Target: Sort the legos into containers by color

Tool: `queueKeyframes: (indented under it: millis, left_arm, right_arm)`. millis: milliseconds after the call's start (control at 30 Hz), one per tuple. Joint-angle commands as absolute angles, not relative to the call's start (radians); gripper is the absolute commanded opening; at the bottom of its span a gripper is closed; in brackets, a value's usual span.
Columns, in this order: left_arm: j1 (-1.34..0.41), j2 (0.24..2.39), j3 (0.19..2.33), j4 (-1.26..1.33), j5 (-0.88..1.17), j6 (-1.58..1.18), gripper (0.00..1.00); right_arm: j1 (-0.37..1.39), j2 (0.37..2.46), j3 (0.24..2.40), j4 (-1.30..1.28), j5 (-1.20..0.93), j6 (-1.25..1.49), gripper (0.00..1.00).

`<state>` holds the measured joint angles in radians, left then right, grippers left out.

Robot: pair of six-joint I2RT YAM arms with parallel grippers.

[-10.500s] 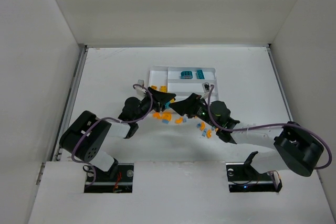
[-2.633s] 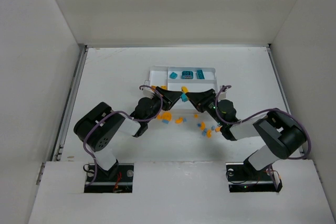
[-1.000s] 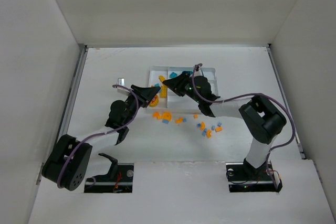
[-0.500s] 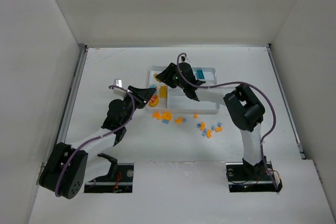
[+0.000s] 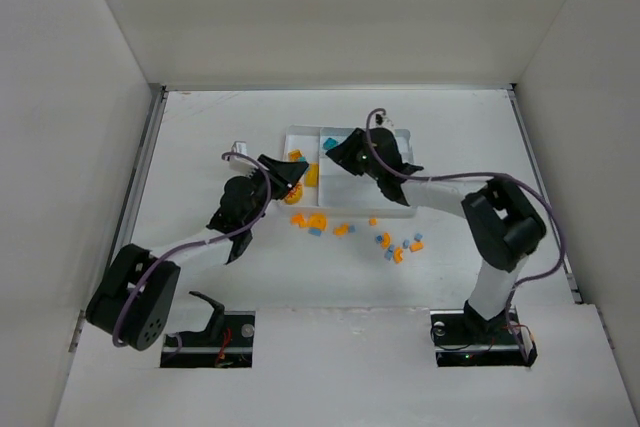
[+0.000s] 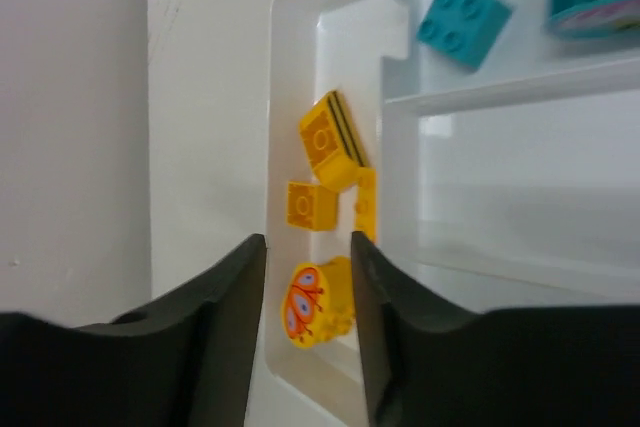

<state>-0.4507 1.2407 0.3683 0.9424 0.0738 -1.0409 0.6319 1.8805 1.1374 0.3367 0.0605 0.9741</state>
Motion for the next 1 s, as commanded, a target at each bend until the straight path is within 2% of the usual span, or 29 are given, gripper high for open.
queueKeyframes:
  millis: [0,33,100,200,400,600,967]
  left_arm:
    - [-0.49,1.307,0.475,0.954,0.029,-0.985,0.17]
    - [-0.502,1.333,0.503,0.939,0.017,-0.971,0.17]
    - [-0.528,1.385,0.566,0.901,-0.014,-0.937,0.17]
    - [-0.564,1.44,0.644,0.853,-0.078,-0.865,0.17]
    - [-0.584,1.613,0.863,0.704,-0.129,-0.733,0.18]
    - [-0.587,1.799,1.08,0.568,-0.136,-0.64,0.18]
    - [-0.61,2.005,1.353,0.396,-0.189,-0.486,0.19]
  right_arm:
    - [0.57,1.694,1.011,0.457,0.113,0.921,0.35]
    - [0.556,1.653,0.97,0.46,0.115,0.904,0.28]
    - [0.538,1.564,0.887,0.448,0.117,0.85,0.21]
    - [0.536,1.462,0.79,0.431,0.141,0.798,0.22]
    - [0.541,1.269,0.651,0.422,0.135,0.749,0.3]
    - [0.542,1.132,0.588,0.365,0.144,0.689,0.46]
    - [0.542,1.052,0.54,0.391,0.101,0.712,0.5]
